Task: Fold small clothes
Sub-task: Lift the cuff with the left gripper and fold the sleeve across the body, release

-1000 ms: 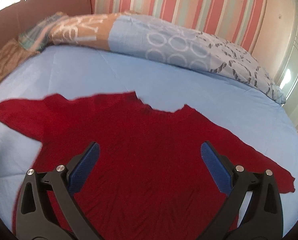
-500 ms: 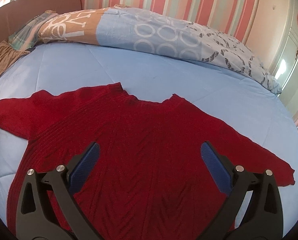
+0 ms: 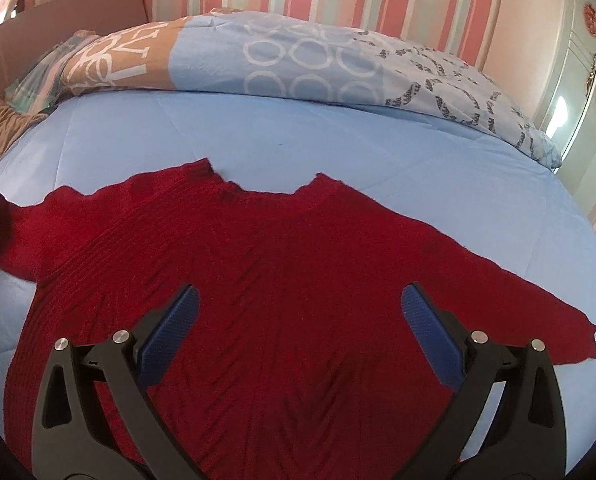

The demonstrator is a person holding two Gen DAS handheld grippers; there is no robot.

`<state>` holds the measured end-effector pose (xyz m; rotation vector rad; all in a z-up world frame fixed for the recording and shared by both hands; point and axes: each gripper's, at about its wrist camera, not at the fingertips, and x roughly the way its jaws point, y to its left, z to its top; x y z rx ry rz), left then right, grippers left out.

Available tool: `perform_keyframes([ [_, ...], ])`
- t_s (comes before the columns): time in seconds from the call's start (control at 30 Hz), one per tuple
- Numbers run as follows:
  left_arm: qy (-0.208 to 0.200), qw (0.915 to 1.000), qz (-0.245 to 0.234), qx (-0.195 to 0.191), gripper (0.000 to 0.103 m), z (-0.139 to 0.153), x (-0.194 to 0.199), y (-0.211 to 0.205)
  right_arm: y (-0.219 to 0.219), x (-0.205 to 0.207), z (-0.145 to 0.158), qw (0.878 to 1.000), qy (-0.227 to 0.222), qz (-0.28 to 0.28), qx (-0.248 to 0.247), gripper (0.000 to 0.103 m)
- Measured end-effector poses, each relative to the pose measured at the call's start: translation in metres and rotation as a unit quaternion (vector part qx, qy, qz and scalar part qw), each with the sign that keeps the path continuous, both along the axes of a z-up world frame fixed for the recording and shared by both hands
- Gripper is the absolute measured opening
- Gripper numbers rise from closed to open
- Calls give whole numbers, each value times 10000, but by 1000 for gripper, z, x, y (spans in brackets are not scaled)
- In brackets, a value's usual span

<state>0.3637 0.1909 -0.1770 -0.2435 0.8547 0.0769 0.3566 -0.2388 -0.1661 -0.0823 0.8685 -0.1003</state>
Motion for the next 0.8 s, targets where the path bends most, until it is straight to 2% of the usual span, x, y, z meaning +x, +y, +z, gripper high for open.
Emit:
perform_keyframes([
  [0.13,-39,9977,-678,-19,12,18,-1,-81,-18,-2,5,9998,-52,-103,131,100],
  [0.27,78,9917,-1278,-117,12,16,3,-156,-36,-3,9,9996,-85,-163,197,100],
  [0.33,198,9861,-1635,-209,12,13,6,-195,-45,-5,12,9996,-115,-196,179,100],
  [0.47,534,9678,-2456,121,12,2,13,-280,-73,-11,16,9989,-125,-399,224,100],
  [0.57,618,9588,-2768,170,12,-4,18,-324,-92,-17,16,9978,-107,-553,346,100],
  [0.67,605,9544,-2888,445,12,-5,22,-360,-107,-24,17,9970,-120,-688,345,100],
  [0.73,712,9518,-2926,575,12,-10,21,-376,-115,-29,17,9962,-126,-763,390,100],
  [0.8,947,9497,-2935,550,13,-22,23,-380,-124,-33,15,9954,-105,-849,440,100],
])
